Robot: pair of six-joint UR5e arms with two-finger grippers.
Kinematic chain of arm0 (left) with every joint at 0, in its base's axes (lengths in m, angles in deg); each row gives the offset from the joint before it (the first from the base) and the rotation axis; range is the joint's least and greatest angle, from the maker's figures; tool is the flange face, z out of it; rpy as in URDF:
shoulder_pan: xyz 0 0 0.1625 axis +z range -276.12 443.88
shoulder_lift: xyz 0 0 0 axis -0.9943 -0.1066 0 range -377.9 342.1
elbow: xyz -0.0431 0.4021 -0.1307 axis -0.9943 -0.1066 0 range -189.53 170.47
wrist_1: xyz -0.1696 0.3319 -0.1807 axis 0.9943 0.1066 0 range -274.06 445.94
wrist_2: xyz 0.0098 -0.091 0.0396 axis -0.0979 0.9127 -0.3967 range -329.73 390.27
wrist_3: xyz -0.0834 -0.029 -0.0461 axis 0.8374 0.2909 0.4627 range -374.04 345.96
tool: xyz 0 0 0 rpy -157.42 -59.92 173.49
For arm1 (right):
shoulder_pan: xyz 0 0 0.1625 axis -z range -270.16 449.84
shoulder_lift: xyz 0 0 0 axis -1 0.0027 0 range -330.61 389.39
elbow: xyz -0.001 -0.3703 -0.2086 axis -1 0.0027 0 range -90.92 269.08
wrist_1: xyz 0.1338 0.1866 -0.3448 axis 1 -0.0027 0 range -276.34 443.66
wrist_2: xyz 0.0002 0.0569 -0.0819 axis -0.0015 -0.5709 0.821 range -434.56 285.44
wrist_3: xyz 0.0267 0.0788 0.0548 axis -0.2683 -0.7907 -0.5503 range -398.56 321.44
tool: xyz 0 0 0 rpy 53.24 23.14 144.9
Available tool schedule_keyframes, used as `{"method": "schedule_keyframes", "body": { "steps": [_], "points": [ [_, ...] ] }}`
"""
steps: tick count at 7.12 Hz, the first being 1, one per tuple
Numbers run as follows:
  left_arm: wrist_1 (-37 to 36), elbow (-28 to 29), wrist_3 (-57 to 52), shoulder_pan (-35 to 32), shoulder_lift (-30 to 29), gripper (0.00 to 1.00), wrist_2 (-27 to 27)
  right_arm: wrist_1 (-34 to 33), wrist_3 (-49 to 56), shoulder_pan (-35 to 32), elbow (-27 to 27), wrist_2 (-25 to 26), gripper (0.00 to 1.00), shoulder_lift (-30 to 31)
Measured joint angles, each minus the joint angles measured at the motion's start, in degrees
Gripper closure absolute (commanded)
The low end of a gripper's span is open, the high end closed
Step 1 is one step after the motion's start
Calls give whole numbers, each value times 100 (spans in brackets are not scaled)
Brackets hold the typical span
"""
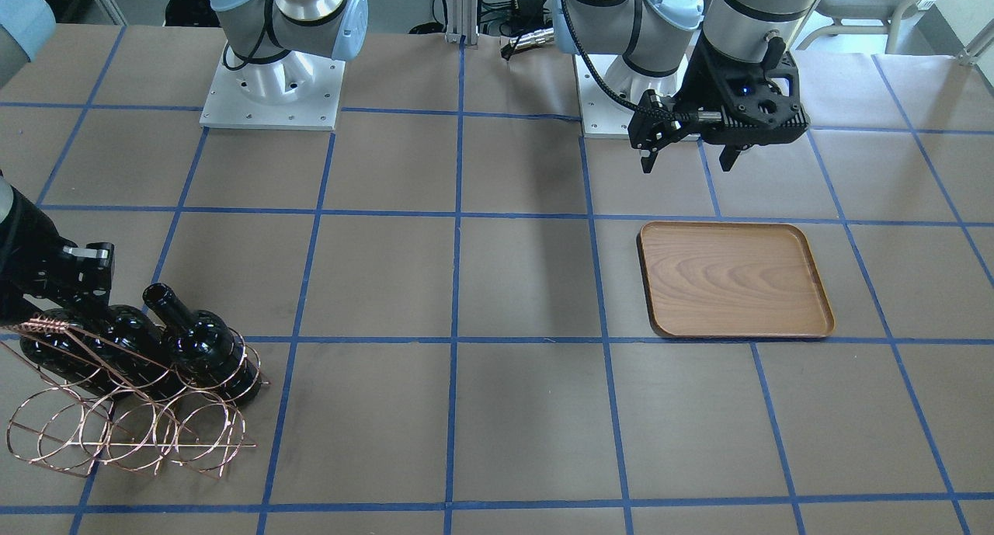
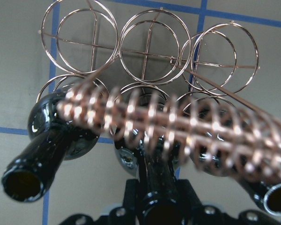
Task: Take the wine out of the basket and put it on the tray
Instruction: 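Lift the bottle out of the rack and carry it toward the tray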
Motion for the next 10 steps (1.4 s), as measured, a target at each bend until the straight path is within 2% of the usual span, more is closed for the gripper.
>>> {"method": "schedule_keyframes", "body": {
  "steps": [3, 5, 6, 8, 10],
  "points": [
    [0, 0, 0, 0, -4, 0, -15, 1358, -11, -63, 805, 1, 100, 695],
    [0, 0, 0, 0, -7, 0, -44, 2411, -253, -212, 1033, -10, 100, 1365],
    [0, 0, -2, 0, -8, 0, -48, 2742, -691, -537, 1040, -16, 100, 1570],
    [0, 0, -2, 5, -8, 0, -50, 2858, -2280, -1729, 934, -246, 100, 1600],
    [0, 0, -2, 8, -9, 0, -50, 2308, -3837, -2933, 844, -516, 100, 1181]
  ]
}}
